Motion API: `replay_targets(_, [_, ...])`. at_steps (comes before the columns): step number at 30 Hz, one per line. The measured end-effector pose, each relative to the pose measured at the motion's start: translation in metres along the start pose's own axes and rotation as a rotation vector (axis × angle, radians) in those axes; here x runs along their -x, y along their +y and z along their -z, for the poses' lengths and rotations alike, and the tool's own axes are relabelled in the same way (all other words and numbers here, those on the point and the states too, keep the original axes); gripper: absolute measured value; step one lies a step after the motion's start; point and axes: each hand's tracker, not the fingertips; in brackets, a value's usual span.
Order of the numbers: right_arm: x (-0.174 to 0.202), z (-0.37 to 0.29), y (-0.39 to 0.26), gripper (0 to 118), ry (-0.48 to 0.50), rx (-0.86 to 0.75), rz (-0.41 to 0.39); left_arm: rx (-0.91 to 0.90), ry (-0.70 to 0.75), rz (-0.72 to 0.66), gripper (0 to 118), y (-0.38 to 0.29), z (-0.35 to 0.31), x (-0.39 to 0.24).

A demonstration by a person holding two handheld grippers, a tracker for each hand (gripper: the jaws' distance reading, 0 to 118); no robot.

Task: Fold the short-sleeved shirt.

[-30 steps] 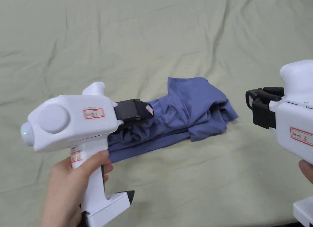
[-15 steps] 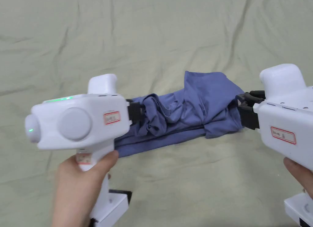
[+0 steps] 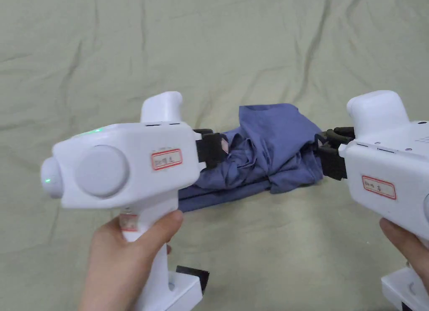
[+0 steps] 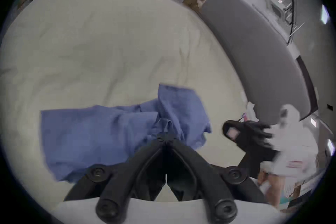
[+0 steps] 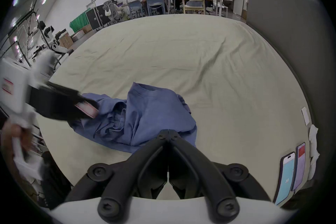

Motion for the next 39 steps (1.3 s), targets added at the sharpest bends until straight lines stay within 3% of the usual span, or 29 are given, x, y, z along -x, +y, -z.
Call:
replay_targets(3, [0.005, -0.005, 0.000, 2, 0.010, -0.008, -0.006, -0.122, 0.094, -0.007, 2, -0.001, -0.069, 0.022])
replay_targets(4, [0.008, -0.007, 0.000, 2, 0.015, -0.009, -0.009, -0.139, 0.150, -0.022, 14, -0.004, -0.084, 0.036])
replay_targets(5, [0.011, -0.008, -0.001, 2, 0.022, -0.009, -0.013, -0.142, 0.190, -0.067, 45, -0.009, -0.092, 0.052])
replay_targets(6, [0.013, -0.010, -0.002, 2, 0.027, -0.007, -0.017, -0.133, 0.222, -0.131, 99, -0.014, -0.093, 0.071])
replay_targets(7, [0.016, -0.011, -0.004, 2, 0.032, -0.008, -0.021, -0.093, 0.261, -0.193, 105, -0.020, -0.085, 0.089])
replay_targets(11, [0.023, -0.010, -0.011, 2, 0.042, 0.018, -0.043, 0.019, 0.276, -0.248, 105, -0.032, -0.034, 0.131])
replay_targets(14, [0.024, -0.010, -0.014, 2, 0.036, 0.036, -0.047, 0.066, 0.203, -0.210, 105, -0.037, 0.015, 0.133])
replay_targets(16, [0.022, -0.011, -0.015, 2, 0.032, 0.046, -0.044, 0.163, 0.330, -0.148, 105, -0.041, 0.038, 0.132])
replay_targets(18, [0.021, -0.014, -0.017, 2, 0.021, 0.047, -0.047, 0.091, 0.325, -0.114, 100, -0.037, 0.023, 0.118])
replay_targets(21, [0.020, -0.013, -0.017, 2, 0.017, 0.048, -0.049, 0.087, 0.339, -0.100, 25, -0.032, -0.005, 0.122])
replay_targets(22, [0.020, -0.011, -0.017, 2, 0.017, 0.048, -0.050, 0.094, 0.311, -0.115, 22, -0.030, -0.015, 0.130])
replay_targets(23, [0.020, -0.009, -0.017, 2, 0.017, 0.048, -0.052, 0.082, 0.234, -0.194, 22, -0.029, -0.023, 0.132])
replay_targets(29, [0.022, -0.010, -0.017, 2, 0.014, 0.045, -0.060, 0.032, 0.273, -0.139, 20, -0.012, -0.069, 0.131])
replay_targets(33, [0.019, -0.013, -0.018, 2, 0.012, 0.038, -0.054, 0.004, 0.552, -0.112, 20, -0.002, -0.110, 0.132])
replay_targets(35, [0.016, -0.013, -0.018, 2, 0.016, 0.035, -0.042, 0.023, 0.603, -0.064, 20, 0.002, -0.119, 0.118])
replay_targets(39, [0.010, -0.013, -0.017, 2, 0.019, 0.025, -0.020, 0.023, 0.497, 0.003, 19, 0.010, -0.098, 0.076])
